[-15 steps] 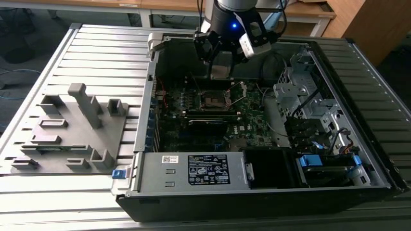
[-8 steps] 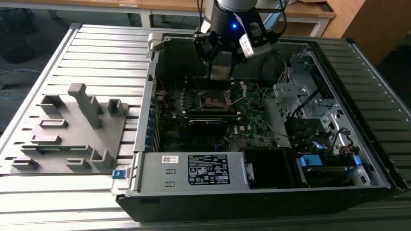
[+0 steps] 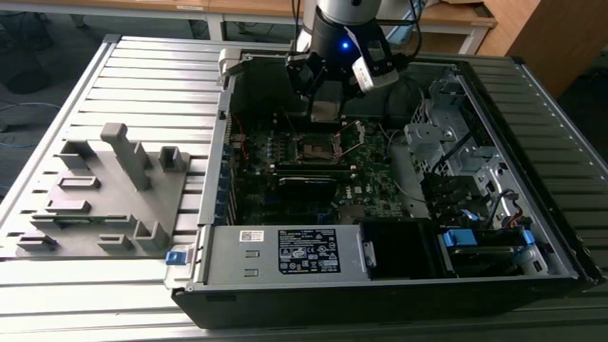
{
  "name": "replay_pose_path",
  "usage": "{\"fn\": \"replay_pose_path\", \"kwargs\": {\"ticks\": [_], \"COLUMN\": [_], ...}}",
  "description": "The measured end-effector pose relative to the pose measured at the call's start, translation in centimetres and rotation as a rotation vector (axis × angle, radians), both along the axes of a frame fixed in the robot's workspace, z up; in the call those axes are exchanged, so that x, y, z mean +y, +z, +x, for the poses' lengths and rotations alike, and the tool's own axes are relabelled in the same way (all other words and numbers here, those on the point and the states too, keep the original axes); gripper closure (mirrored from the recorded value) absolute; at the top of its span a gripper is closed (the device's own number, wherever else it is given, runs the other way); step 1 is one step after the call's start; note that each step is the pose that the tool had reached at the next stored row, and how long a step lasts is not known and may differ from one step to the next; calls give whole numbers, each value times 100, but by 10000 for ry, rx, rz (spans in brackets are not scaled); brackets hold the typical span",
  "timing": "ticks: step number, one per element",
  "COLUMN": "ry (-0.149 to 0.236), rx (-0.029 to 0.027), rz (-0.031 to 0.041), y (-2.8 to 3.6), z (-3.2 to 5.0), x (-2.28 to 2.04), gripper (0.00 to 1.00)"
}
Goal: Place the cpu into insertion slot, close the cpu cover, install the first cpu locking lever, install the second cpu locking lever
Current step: 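Place the cpu into insertion slot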
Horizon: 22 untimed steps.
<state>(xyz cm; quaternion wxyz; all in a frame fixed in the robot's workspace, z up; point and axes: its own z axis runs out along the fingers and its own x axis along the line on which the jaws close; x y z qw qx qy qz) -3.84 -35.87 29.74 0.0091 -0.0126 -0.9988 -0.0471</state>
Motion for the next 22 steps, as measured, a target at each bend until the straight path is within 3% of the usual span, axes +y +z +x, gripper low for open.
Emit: {"fn": "replay_pose_path", "kwargs": {"ticks": [5, 13, 22], "ry": [0, 0, 0], "rx": [0, -1, 0], "rz": [1, 1, 1], "y": [-55, -72, -143], "z": [0, 0, 0], "x": [0, 0, 0], "gripper": [46, 46, 46]}}
